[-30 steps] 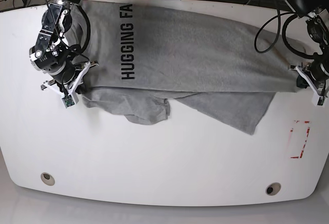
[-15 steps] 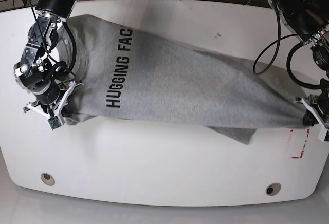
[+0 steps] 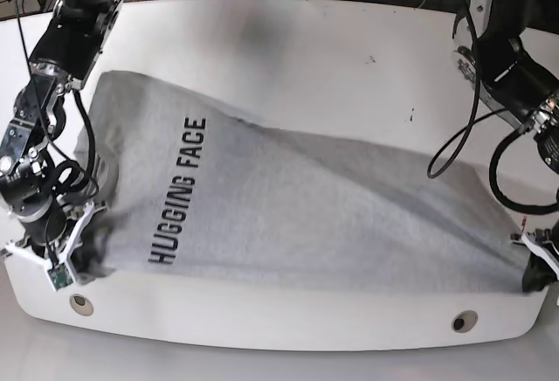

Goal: Fold the T-shirt properly
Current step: 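Lift the shirt with both grippers and pull it toward the robot, then swing the held shirt forward and lay it on the table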

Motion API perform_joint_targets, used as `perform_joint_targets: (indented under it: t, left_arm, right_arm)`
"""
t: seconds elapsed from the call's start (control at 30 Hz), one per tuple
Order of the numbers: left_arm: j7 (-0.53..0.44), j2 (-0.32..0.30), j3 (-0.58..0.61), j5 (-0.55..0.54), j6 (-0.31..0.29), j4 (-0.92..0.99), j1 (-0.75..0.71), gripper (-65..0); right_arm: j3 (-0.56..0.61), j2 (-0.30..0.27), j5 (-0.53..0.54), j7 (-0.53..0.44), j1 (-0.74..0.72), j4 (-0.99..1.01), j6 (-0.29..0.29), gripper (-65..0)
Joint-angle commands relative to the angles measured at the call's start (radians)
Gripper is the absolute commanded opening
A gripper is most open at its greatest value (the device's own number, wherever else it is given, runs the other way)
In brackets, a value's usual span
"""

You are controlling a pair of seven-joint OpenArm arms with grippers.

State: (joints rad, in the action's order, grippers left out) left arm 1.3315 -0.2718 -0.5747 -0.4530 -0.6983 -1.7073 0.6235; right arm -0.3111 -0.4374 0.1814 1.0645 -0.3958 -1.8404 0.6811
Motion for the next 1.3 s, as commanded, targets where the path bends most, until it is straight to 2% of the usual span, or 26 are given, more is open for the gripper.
perform_joint_targets:
  t: [0.0,0.2,0.3,0.53,0.73,0.83,0.93,1.03,1.13,1.27]
  left_arm:
    - [-0.033,-0.02,-0.003,-0.005,0.0,-0.012,0.1,-65.0]
    - [-0.033,-0.022,0.049,-0.002,0.0,0.02,0.292,-65.0]
    - [-0.039,-0.027,0.055,-0.002,0.036,0.069,0.401,-65.0]
    - [-0.077,-0.037,0.055,-0.003,0.067,0.247,0.654,-65.0]
    - [-0.14,-0.074,0.094,-0.008,0.064,0.442,0.855,-65.0]
    - [-0.159,-0.09,0.1,-0.01,0.062,0.494,0.902,-65.0]
    - [-0.162,-0.091,0.101,-0.01,0.062,0.505,0.909,-65.0]
    - [-0.16,-0.091,0.111,-0.011,0.059,0.505,0.896,-65.0]
    - [-0.154,-0.091,0.104,-0.033,0.05,0.491,0.824,-65.0]
    - [-0.152,-0.094,0.101,-0.092,0.047,0.392,0.698,-65.0]
  right_arm:
    - [0.025,-0.05,0.002,-0.007,-0.094,0.006,-0.007,-65.0]
    - [0.105,-0.116,0.002,-0.004,-0.28,0.081,-0.001,-65.0]
    - [0.157,-0.145,0.002,-0.002,-0.395,0.117,-0.001,-65.0]
    - [0.29,-0.209,0.008,0.027,-0.665,0.199,0.002,-65.0]
    - [0.418,-0.242,0.007,0.052,-0.886,0.247,0.017,-65.0]
    - [0.438,-0.242,0.003,0.082,-0.943,0.252,0.017,-65.0]
    - [0.438,-0.245,0.003,0.109,-0.952,0.233,0.017,-65.0]
    - [0.438,-0.271,0.008,0.122,-0.932,0.186,0.017,-65.0]
    - [0.428,-0.292,0.011,0.122,-0.854,0.133,0.017,-65.0]
    - [0.3,-0.297,0.011,0.122,-0.674,0.038,0.017,-65.0]
